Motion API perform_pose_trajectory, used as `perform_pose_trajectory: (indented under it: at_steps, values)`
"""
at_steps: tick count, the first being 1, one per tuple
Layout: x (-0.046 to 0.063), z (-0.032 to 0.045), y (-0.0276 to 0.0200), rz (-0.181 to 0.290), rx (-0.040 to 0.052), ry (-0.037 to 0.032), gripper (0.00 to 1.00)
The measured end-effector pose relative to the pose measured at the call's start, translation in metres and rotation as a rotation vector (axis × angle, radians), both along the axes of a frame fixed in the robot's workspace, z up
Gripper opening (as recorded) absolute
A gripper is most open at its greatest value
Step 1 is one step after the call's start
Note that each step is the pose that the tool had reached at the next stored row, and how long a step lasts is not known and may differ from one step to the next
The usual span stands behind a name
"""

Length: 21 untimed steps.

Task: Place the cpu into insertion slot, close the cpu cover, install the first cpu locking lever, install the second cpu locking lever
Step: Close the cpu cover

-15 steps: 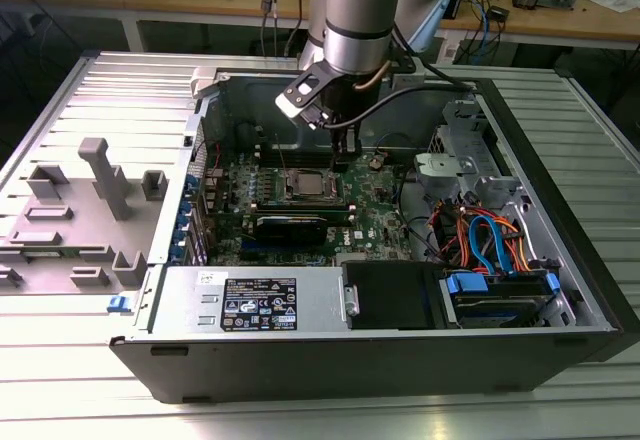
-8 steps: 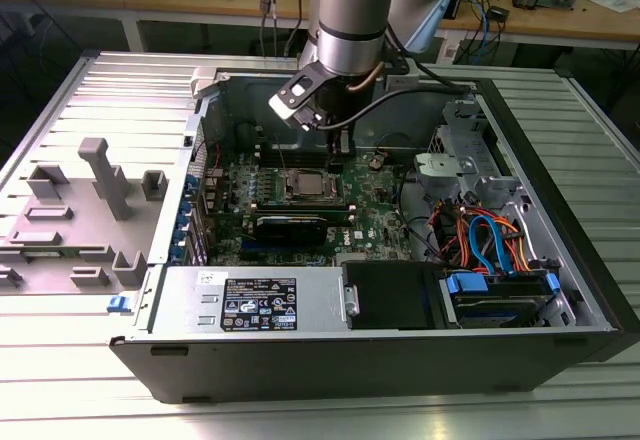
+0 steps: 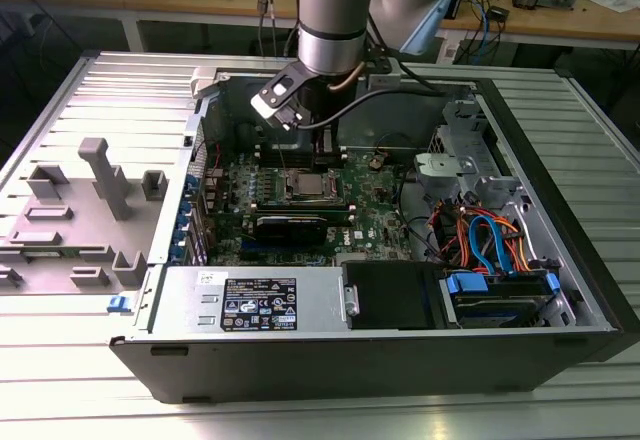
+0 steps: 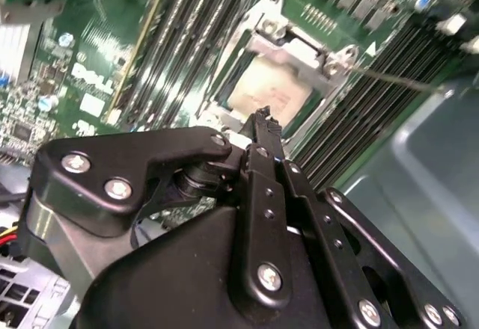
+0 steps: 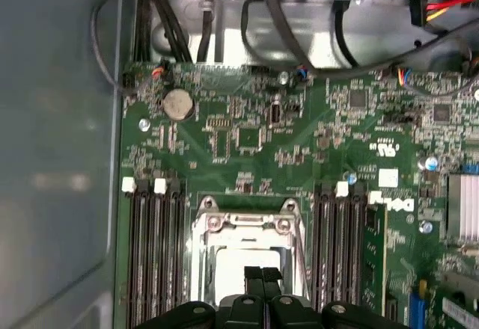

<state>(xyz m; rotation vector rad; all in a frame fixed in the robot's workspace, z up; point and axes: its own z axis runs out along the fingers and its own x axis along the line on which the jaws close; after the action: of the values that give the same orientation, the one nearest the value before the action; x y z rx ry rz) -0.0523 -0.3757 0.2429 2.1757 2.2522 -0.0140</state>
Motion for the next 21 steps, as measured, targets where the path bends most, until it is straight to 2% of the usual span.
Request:
perform_pose_trajectory:
  at_steps: [6, 16, 21]
  values:
    - [-0.005, -0.0003, 0.0007, 0.000, 0.0001, 0.0001, 0.11]
    - [-0.006, -0.0005, 0.0007, 0.000, 0.0001, 0.0000, 0.11]
    - [-0.013, -0.0011, 0.0007, 0.001, 0.0001, 0.0001, 0.11]
